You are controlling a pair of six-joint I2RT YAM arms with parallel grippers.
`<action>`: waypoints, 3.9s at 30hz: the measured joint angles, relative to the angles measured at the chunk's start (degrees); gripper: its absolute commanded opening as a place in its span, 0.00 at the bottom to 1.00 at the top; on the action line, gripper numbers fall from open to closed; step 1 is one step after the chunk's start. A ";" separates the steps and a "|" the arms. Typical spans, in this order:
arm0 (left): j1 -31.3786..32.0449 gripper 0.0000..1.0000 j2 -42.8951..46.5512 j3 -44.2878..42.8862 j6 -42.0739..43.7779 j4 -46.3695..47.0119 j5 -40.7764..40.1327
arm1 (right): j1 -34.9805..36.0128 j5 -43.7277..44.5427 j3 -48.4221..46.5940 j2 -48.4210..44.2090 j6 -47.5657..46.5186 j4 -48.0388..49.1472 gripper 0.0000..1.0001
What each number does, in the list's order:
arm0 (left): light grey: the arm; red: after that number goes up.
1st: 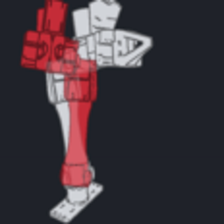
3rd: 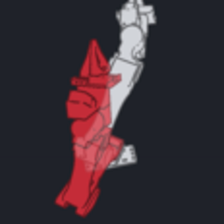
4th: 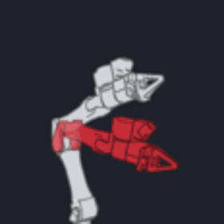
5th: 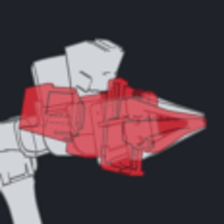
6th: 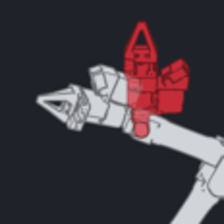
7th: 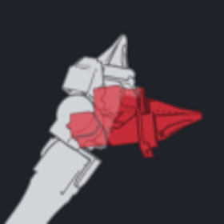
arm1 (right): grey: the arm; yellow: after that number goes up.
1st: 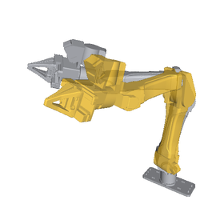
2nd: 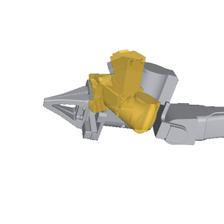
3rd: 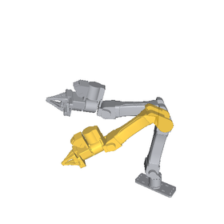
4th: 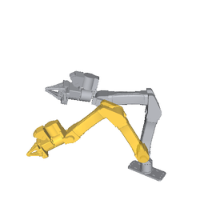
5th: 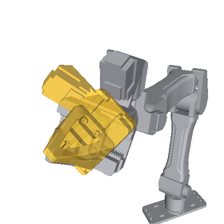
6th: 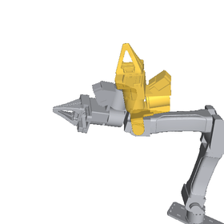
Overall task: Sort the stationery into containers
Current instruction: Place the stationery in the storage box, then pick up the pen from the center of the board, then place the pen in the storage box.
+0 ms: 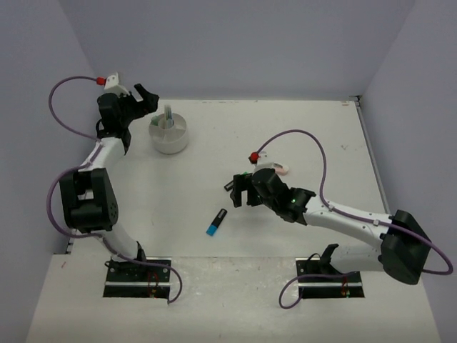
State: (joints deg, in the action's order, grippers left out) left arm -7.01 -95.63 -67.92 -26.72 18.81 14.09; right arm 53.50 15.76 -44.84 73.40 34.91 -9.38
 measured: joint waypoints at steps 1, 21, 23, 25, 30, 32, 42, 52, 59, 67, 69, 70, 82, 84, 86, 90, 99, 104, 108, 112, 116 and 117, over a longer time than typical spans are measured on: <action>0.00 1.00 2.92 0.01 -1.87 -2.35 -1.51 | 0.02 0.75 -2.86 3.00 2.60 -2.16 0.99; 7.89 1.00 48.34 22.64 -2.08 -26.78 -4.59 | 15.46 12.21 -30.35 31.93 44.52 -28.39 0.68; 7.91 1.00 49.80 23.00 -0.88 -29.10 -4.05 | 15.60 11.81 -30.84 33.91 45.66 -28.93 0.64; 7.91 1.00 51.29 23.06 0.03 -30.45 -3.61 | 15.74 11.05 -30.73 35.27 46.51 -29.23 0.59; 7.91 1.00 54.25 23.18 1.78 -31.55 -2.53 | 15.82 9.38 -30.64 37.60 47.12 -28.82 0.48; 7.91 1.00 54.53 23.54 2.23 -31.73 -2.25 | 15.85 8.70 -30.54 38.24 47.41 -28.74 0.45; 7.91 1.00 53.01 25.34 2.45 -33.38 0.09 | 15.88 8.46 -29.16 38.04 47.73 -26.59 0.18; 9.87 1.00 49.89 35.47 -7.23 -20.26 21.35 | 16.37 6.52 -4.74 16.80 5.33 4.74 0.00; 20.91 0.93 48.90 40.59 -16.16 -7.85 28.15 | 16.63 8.56 -1.41 6.36 -16.08 19.87 0.00; 26.18 0.80 44.84 40.59 -19.22 -0.88 27.59 | 16.62 10.00 0.39 2.57 -22.50 25.37 0.00; 27.00 0.76 43.37 40.61 -19.26 -0.27 27.07 | 16.62 10.02 0.41 1.25 -23.02 26.42 0.00; 27.28 0.71 42.69 40.61 -19.26 0.12 26.73 | 16.63 10.00 0.41 0.71 -23.19 26.86 0.00; 30.51 0.00 39.51 38.52 -18.88 0.74 22.06 | 16.63 12.07 1.31 -0.73 -23.88 28.20 0.99; 30.74 0.00 39.33 34.42 -15.94 -4.92 15.44 | 16.61 14.07 1.30 -0.65 -23.51 27.83 0.99; 31.03 0.00 38.75 27.80 -12.34 -12.44 1.36 | 16.09 16.61 1.29 -0.62 -22.29 26.56 0.99; 28.53 0.00 35.24 17.32 -7.83 -19.08 -23.52 | 13.16 19.84 1.56 -0.87 -18.63 23.48 0.99; 12.68 0.00 13.17 2.58 -4.54 -20.10 -38.26 | 8.57 19.85 7.06 -7.08 -14.12 21.48 0.99; 12.22 0.00 8.07 0.96 -4.11 -20.26 -38.79 | 7.54 18.68 7.85 -7.77 -13.09 21.37 0.99; 11.78 0.01 6.60 0.96 -4.38 -18.25 -37.81 | 6.86 16.60 7.85 -7.96 -12.70 21.35 0.99; 11.42 0.15 4.46 1.88 -5.52 -15.42 -36.65 | 5.82 13.97 8.27 -8.90 -12.09 21.37 0.99; 11.39 0.42 3.58 4.32 -6.71 -14.29 -35.59 | 4.99 12.26 8.59 -9.66 -11.66 21.38 0.99; 11.37 0.53 3.42 4.82 -7.03 -13.96 -35.35 | 4.89 11.95 8.59 -9.68 -11.56 21.39 0.99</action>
State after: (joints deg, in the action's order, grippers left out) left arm 4.37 -92.20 -63.10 -33.74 4.84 -21.26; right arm 58.39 27.71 -36.25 63.72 23.34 12.01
